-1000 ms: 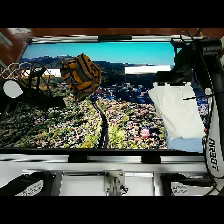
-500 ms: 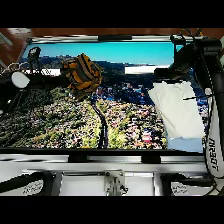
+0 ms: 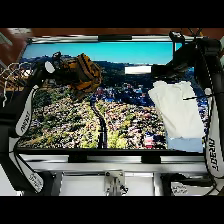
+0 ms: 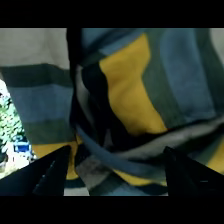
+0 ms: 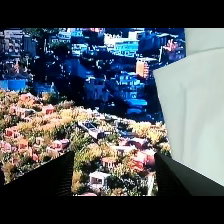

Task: Fold the shirts.

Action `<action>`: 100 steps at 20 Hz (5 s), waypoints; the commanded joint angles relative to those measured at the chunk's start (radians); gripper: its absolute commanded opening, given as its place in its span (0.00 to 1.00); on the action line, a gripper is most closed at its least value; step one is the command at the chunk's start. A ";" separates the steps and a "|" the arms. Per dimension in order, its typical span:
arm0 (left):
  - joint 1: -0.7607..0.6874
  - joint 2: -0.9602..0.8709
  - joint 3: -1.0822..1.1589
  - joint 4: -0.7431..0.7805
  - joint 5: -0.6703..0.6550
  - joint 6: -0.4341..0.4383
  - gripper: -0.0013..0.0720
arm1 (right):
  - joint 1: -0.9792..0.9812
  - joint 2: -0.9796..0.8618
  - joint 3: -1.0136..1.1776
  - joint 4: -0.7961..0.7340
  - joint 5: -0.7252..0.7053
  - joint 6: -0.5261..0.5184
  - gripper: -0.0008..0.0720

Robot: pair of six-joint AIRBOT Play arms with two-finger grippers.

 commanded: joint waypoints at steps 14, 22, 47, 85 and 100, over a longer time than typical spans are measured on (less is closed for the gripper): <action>-0.068 0.321 0.214 -0.303 -0.165 0.227 0.07 | 0.001 0.156 0.064 -0.027 0.213 -0.010 0.87; -0.442 0.753 -0.100 -0.298 -0.182 0.151 0.07 | 0.001 0.526 0.098 -0.191 0.230 0.046 0.87; -0.156 0.742 -0.982 0.049 -0.172 -0.014 1.00 | 0.001 0.512 -0.743 0.054 -0.245 -0.056 0.87; -0.109 0.935 0.356 0.335 0.120 0.039 0.07 | 0.202 0.589 0.183 -0.236 0.633 -0.257 0.08; 0.146 1.141 -0.236 0.336 -0.334 0.146 0.07 | 0.202 0.393 0.225 0.330 0.040 -0.257 0.08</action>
